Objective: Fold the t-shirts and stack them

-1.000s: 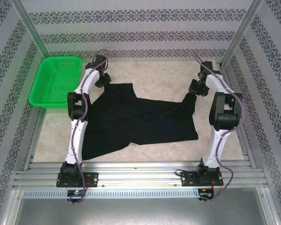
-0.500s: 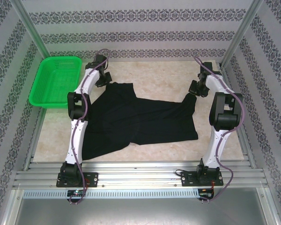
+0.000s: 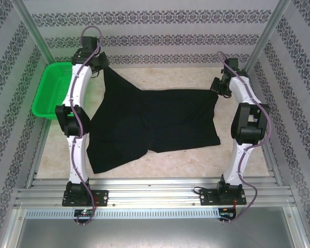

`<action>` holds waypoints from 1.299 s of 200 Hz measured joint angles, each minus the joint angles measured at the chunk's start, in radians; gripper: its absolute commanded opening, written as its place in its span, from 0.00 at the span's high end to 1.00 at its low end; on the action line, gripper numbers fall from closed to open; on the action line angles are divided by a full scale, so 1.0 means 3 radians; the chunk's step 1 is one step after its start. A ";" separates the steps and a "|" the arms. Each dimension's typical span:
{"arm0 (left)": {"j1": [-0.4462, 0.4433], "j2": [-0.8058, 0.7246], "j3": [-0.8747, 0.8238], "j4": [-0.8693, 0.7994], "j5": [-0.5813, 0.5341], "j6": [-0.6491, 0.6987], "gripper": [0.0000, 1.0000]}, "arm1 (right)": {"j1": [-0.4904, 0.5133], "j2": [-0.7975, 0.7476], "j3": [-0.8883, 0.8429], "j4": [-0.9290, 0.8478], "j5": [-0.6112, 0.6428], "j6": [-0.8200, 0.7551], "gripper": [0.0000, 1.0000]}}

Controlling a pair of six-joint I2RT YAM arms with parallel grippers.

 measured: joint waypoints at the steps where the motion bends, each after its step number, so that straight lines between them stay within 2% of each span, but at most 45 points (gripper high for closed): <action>1: 0.0001 -0.0004 0.0000 0.0001 0.0000 0.0001 1.00 | 0.0000 0.0000 0.0004 0.0000 0.0000 0.0001 1.00; 88: 0.0066 -0.0098 -0.0395 0.0210 0.0224 0.0058 1.00 | 0.0000 0.0153 0.0043 0.0076 0.0000 0.0069 1.00; 122: 0.0066 -0.0224 -0.0801 0.0445 0.0351 0.0055 1.00 | 0.0000 0.0083 -0.0155 0.0285 0.0001 0.0069 1.00; 220: 0.0195 -0.1773 -0.2762 0.1596 0.0674 -0.0130 1.00 | 0.0003 -0.0542 -0.0851 0.0701 -0.0066 -0.0195 1.00; 260: 0.0211 -0.2210 -0.3504 0.1820 0.0744 -0.0217 1.00 | 0.0003 -0.0746 -0.1202 0.0804 -0.0088 -0.0273 1.00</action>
